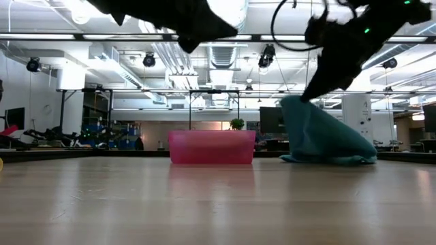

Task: Fold microfiber towels
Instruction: Fold the blue towel

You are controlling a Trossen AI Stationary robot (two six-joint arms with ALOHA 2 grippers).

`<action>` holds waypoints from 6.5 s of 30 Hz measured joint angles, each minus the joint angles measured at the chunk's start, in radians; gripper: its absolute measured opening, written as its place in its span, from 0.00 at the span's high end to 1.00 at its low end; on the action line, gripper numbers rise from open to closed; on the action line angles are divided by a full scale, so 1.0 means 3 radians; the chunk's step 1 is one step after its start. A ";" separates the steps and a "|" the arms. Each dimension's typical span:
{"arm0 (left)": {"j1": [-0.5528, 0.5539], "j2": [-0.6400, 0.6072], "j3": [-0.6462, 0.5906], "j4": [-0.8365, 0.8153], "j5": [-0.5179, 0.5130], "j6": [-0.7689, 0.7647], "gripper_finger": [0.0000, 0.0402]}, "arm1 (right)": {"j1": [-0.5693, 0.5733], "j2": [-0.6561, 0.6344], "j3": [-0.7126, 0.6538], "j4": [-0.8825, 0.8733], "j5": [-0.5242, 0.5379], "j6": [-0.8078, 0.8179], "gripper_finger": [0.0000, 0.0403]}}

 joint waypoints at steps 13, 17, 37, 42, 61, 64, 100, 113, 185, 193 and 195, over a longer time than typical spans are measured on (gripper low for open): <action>-0.0422 0.0001 0.0039 0.0736 -0.0186 -0.0326 1.00 | 0.0388 0.0056 -0.0327 0.1692 -0.1124 -0.0781 0.98; -0.0495 0.0001 0.0111 0.0755 -0.0300 -0.0326 1.00 | 0.0383 0.0074 -0.0195 0.1751 -0.1640 -0.1074 0.98; -0.0517 0.0001 0.0108 0.1000 -0.0498 -0.0326 1.00 | 0.0274 0.0052 0.0604 0.1137 -0.2084 -0.1868 0.98; -0.0517 0.0001 0.0106 0.0999 -0.0498 -0.0302 0.98 | 0.0150 0.0028 0.0600 0.1216 -0.2071 -0.1872 0.98; -0.0486 0.0001 0.0098 0.1258 -0.1289 -0.0242 0.77 | -0.0232 0.0006 0.0372 0.1502 -0.2659 -0.2010 0.98; -0.0485 0.0001 0.0099 0.1317 -0.1288 -0.0240 0.75 | -0.0260 0.0005 0.0361 0.1504 -0.2853 -0.2001 0.98; -0.0891 0.0517 -0.0032 0.0261 -0.0468 -0.0539 0.40 | -0.0279 -0.0004 0.0319 0.1905 -0.2758 -0.1620 0.98; -0.0889 0.0921 -0.0192 0.0179 -0.0579 -0.0943 0.40 | -0.0279 -0.0015 0.0312 0.2060 -0.2760 -0.1561 0.98; -0.1192 0.0071 0.0556 -0.1844 0.1183 -0.1746 1.00 | 0.0393 -0.0205 0.0585 -0.0258 -0.2406 -0.1087 0.98; -0.1185 0.0562 0.0598 -0.1690 0.1364 -0.1987 1.00 | 0.0672 -0.0118 0.0116 0.0295 -0.2371 -0.0321 0.98; -0.1185 0.0657 0.0595 -0.1674 0.1365 -0.2031 1.00 | 0.0711 -0.0049 0.0078 0.0309 -0.2197 -0.0214 0.98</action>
